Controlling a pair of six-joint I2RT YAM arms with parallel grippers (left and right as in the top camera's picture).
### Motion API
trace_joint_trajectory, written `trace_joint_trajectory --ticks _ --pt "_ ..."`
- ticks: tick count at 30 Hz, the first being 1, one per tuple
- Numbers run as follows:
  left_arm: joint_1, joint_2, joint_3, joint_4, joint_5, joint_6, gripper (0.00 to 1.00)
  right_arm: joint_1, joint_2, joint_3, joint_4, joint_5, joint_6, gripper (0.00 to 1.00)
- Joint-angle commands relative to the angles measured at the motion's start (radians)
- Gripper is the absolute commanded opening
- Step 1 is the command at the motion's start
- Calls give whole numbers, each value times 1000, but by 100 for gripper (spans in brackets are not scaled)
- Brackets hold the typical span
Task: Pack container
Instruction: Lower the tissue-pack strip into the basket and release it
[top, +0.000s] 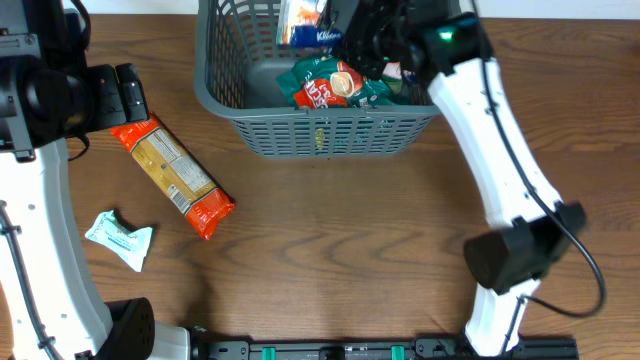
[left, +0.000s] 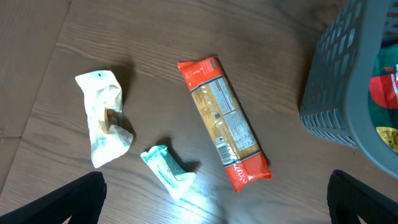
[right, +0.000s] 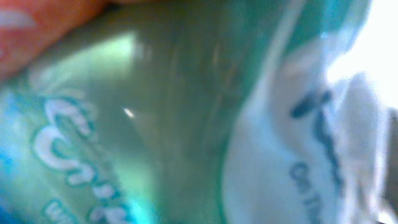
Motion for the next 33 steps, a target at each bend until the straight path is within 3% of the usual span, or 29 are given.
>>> trace_joint_trajectory --ticks 1,10,17,18,19,20,22,33 --pt "-2 5 -5 -11 3 10 99 4 85 27 -14 -38 -24 1" --pt "-1 5 -5 -12 3 10 99 3 249 27 -54 -46 -37 1" --pt "-1 5 -5 -12 3 10 99 -8 267 27 -108 -45 -37 4" --pt "-1 5 -5 -12 3 10 99 -8 266 27 -107 -45 -37 11" --pt "-1 5 -5 -12 3 10 99 -8 261 28 -108 -45 -37 26" --pt "-1 5 -5 -12 3 10 99 -8 253 28 -108 -45 -35 56" --pt "-1 5 -5 -12 3 10 99 -8 230 37 -107 -46 -25 99" --pt "-1 5 -5 -12 2 10 99 -48 30 306 -55 -34 191 99"
